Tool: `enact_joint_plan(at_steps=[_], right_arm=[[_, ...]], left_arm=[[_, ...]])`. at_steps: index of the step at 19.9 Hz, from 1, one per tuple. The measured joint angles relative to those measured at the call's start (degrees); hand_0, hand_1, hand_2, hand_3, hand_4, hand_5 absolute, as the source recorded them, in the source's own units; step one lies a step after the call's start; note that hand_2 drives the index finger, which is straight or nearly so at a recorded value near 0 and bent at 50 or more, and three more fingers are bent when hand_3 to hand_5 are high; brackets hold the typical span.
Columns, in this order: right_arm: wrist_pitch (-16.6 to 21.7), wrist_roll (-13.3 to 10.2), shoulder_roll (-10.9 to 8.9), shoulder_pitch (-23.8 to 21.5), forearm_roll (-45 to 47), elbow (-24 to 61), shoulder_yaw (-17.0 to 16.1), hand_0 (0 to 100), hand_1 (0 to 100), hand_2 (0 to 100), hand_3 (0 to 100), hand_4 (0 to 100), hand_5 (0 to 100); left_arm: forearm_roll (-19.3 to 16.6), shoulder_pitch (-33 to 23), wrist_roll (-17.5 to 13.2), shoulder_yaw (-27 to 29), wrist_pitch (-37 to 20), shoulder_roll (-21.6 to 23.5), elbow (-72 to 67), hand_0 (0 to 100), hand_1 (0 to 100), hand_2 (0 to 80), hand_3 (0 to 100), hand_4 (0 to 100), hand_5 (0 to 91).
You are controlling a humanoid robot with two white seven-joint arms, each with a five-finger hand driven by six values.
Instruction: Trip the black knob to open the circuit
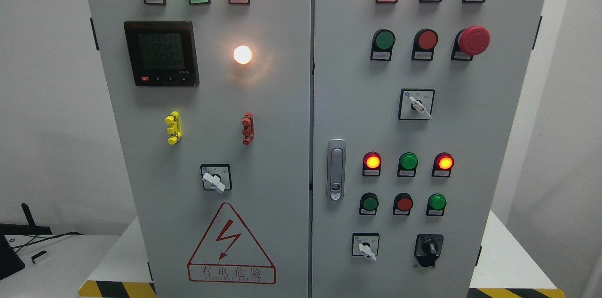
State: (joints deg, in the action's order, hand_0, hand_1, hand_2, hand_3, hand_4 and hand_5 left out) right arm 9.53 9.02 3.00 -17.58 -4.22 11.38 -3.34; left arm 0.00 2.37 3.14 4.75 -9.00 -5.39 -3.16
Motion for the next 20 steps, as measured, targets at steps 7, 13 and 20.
enact_joint_plan(at_steps=[7, 13, 20], right_arm=[[0.0, 0.0, 0.08, 0.0, 0.0, 0.1, 0.0, 0, 10, 0, 7, 2, 3], [-2.0, -0.2, -0.08, -4.3, 0.0, 3.8, 0.0, 0, 11, 0, 9, 2, 5], [-3.7, 2.3, -1.14, -18.8, 1.0, 20.9, 0.4, 0, 13, 2, 12, 4, 7]], left_arm=[[0.0, 0.0, 0.0, 0.0, 0.0, 0.0, 0.0, 12, 39, 0.0, 0, 0, 0.0], [0.0, 0.0, 0.0, 0.0, 0.0, 0.0, 0.0, 12, 39, 0.0, 0, 0, 0.0], [0.0, 0.0, 0.0, 0.0, 0.0, 0.0, 0.0, 12, 39, 0.0, 0, 0, 0.0]])
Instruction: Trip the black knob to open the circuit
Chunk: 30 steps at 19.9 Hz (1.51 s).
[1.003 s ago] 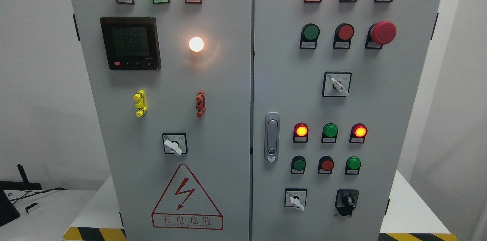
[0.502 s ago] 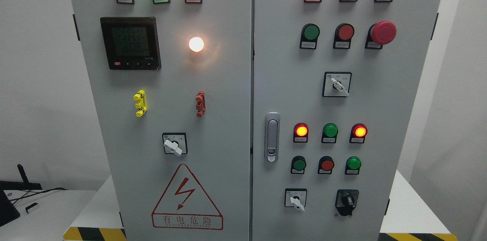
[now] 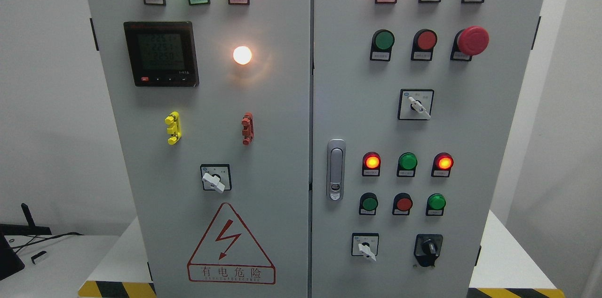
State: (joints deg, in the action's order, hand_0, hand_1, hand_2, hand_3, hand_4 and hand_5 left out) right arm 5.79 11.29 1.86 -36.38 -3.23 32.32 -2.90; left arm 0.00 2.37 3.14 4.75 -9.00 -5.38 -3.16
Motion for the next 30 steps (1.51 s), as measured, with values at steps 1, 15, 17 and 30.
enact_joint_plan(at_steps=[1, 15, 17, 30], right_arm=[[2.0, 0.2, -0.16, -1.8, 0.5, 2.3, 0.0, 0, 15, 4, 15, 6, 8], [12.9, 0.7, -1.40, -15.8, 5.8, 34.9, -3.0, 3, 20, 10, 27, 15, 18], [11.9, 0.6, -1.46, -16.1, 6.2, 37.9, -3.5, 3, 19, 10, 27, 15, 18], [14.7, 0.2, -7.94, -23.2, 13.1, 52.8, -3.5, 4, 16, 9, 27, 14, 17]], left_arm=[[0.0, 0.0, 0.0, 0.0, 0.0, 0.0, 0.0, 12, 39, 0.0, 0, 0, 0.0], [0.0, 0.0, 0.0, 0.0, 0.0, 0.0, 0.0, 12, 39, 0.0, 0, 0, 0.0], [0.0, 0.0, 0.0, 0.0, 0.0, 0.0, 0.0, 12, 39, 0.0, 0, 0, 0.0], [0.0, 0.0, 0.0, 0.0, 0.0, 0.0, 0.0, 12, 39, 0.0, 0, 0, 0.0]])
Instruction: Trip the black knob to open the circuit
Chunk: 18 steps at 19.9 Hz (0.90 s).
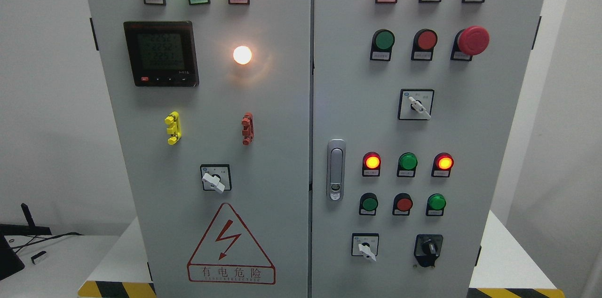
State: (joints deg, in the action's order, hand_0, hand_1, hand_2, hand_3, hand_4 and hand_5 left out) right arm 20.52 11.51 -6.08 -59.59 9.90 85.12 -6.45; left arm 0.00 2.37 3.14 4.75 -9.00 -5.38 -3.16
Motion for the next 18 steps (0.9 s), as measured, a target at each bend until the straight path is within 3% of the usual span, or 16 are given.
enact_joint_plan(at_steps=[7, 18], right_arm=[[8.1, 0.0, -2.62, -5.5, 3.0, 8.0, -2.6, 5, 16, 11, 31, 18, 20], [13.8, -0.1, -4.23, -9.4, 7.6, 18.7, -8.5, 5, 16, 16, 37, 25, 24]], left_arm=[[0.0, 0.0, 0.0, 0.0, 0.0, 0.0, 0.0, 12, 39, 0.0, 0, 0, 0.0], [0.0, 0.0, 0.0, 0.0, 0.0, 0.0, 0.0, 12, 39, 0.0, 0, 0, 0.0]])
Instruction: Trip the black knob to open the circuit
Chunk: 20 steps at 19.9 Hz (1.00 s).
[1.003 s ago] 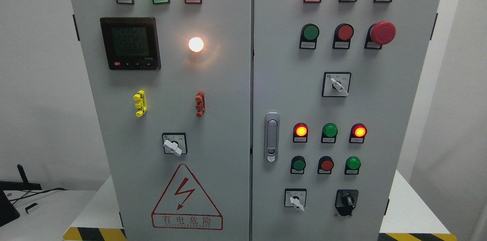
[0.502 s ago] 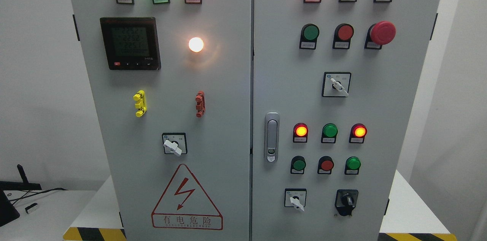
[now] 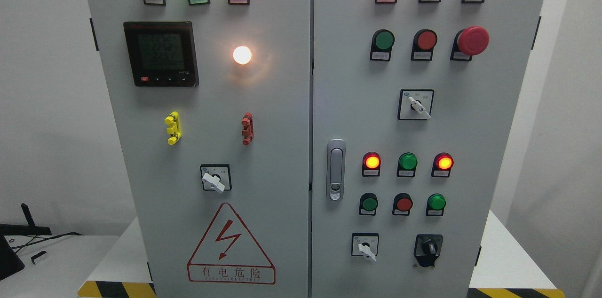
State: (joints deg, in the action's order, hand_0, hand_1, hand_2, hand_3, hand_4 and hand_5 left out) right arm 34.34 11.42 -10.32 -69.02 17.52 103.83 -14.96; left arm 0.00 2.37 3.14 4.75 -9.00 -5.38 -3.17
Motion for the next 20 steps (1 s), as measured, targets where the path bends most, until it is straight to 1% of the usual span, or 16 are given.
enact_joint_plan(at_steps=[3, 5, 8, 11, 14, 20], right_arm=[[0.2, -0.6, -0.24, -0.2, 1.1, 2.5, -1.6, 4, 18, 17, 38, 26, 26], [0.2, -2.3, -0.47, 0.1, 1.7, 3.9, -2.5, 4, 19, 18, 39, 28, 27], [-0.3, -3.6, -0.67, 1.6, 2.2, 5.7, -3.5, 5, 21, 20, 42, 30, 29], [-3.1, -4.2, -0.74, 3.6, 2.6, 7.7, -4.3, 5, 22, 21, 42, 31, 29], [-5.5, -5.6, -0.97, 6.0, 2.8, 9.6, -4.8, 6, 22, 21, 43, 32, 30], [-13.1, -7.7, -1.58, 13.4, 3.0, 12.2, -5.2, 7, 23, 21, 44, 35, 32]], left_arm=[[0.0, 0.0, 0.0, 0.0, 0.0, 0.0, 0.0, 12, 39, 0.0, 0, 0, 0.0], [0.0, 0.0, 0.0, 0.0, 0.0, 0.0, 0.0, 12, 39, 0.0, 0, 0, 0.0], [0.0, 0.0, 0.0, 0.0, 0.0, 0.0, 0.0, 12, 39, 0.0, 0, 0, 0.0], [0.0, 0.0, 0.0, 0.0, 0.0, 0.0, 0.0, 12, 39, 0.0, 0, 0, 0.0], [0.0, 0.0, 0.0, 0.0, 0.0, 0.0, 0.0, 12, 39, 0.0, 0, 0, 0.0], [0.0, 0.0, 0.0, 0.0, 0.0, 0.0, 0.0, 12, 39, 0.0, 0, 0, 0.0]])
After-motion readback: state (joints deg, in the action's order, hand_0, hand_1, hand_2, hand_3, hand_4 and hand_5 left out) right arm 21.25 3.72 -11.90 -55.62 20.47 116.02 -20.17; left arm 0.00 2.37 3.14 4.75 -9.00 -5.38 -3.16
